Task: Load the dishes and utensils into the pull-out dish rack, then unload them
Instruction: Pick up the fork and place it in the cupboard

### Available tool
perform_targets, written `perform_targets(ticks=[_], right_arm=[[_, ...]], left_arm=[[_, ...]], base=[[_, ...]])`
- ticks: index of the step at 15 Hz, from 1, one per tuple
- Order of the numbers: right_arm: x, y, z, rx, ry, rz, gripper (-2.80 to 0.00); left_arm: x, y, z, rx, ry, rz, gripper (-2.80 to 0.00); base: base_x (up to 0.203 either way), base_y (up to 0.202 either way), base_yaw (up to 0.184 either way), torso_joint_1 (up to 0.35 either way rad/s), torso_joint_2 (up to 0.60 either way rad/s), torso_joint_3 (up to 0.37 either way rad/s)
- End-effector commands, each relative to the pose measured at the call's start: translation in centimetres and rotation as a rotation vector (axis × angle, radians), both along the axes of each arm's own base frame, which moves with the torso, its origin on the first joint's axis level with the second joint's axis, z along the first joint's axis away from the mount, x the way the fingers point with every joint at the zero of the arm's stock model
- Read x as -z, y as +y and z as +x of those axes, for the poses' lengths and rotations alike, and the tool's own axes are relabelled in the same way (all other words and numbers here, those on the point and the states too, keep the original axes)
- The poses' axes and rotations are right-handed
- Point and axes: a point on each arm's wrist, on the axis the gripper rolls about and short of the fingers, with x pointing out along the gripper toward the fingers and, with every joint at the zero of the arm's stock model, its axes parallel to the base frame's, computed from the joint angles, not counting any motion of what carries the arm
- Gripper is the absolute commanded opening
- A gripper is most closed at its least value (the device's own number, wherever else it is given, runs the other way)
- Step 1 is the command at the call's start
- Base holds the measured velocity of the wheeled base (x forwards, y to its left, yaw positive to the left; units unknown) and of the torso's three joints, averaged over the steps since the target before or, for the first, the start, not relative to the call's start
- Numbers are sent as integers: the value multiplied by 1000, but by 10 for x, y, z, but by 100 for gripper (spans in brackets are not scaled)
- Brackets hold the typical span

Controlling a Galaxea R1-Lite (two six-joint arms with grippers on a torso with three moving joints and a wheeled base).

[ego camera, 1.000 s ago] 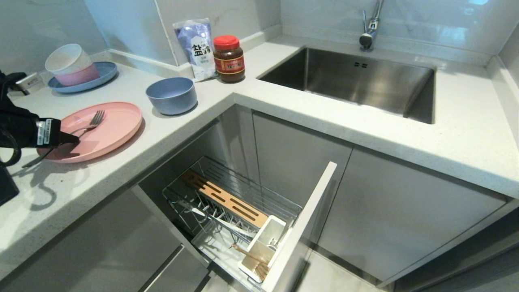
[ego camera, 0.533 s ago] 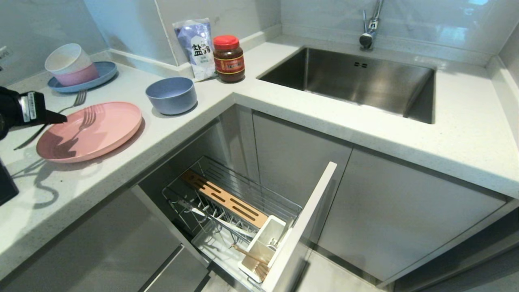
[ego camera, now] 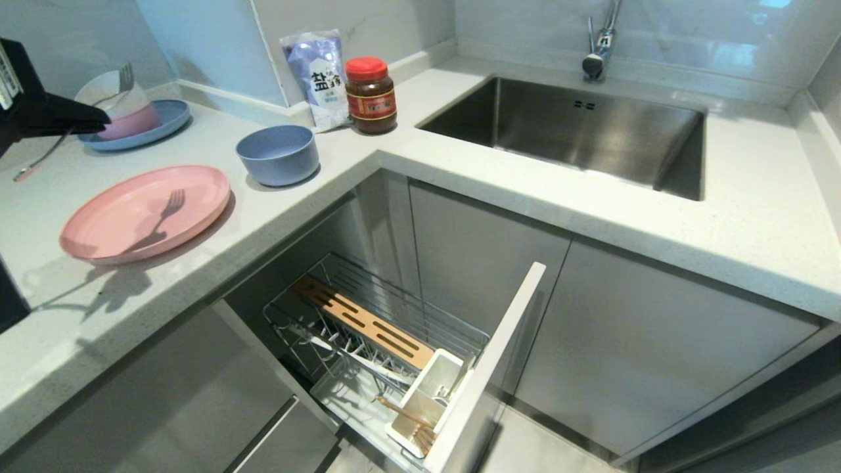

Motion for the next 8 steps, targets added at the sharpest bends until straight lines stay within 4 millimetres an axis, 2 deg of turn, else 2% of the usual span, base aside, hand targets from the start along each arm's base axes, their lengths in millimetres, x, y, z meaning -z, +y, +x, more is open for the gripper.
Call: perform_targets(ticks=[1,3,5,8], right_arm=[[1,0,0,-1,-2,0,-280],[0,0,0,0,-3,0,-280],[1,0,0,0,-2,0,-280],[0,0,0,0,-3,0,-280]], left_arm=[[-5,-36,-21,152,21,-74,-280],[1,-65,-35,305,114,-109,-280],[13,-88,-39,426,226,-109,-280],[42,-108,-23,472,448,-69,-280]], base=[[0,0,0,0,0,0],[0,0,0,0,0,0],[0,0,0,0,0,0],[0,0,0,0,0,0]])
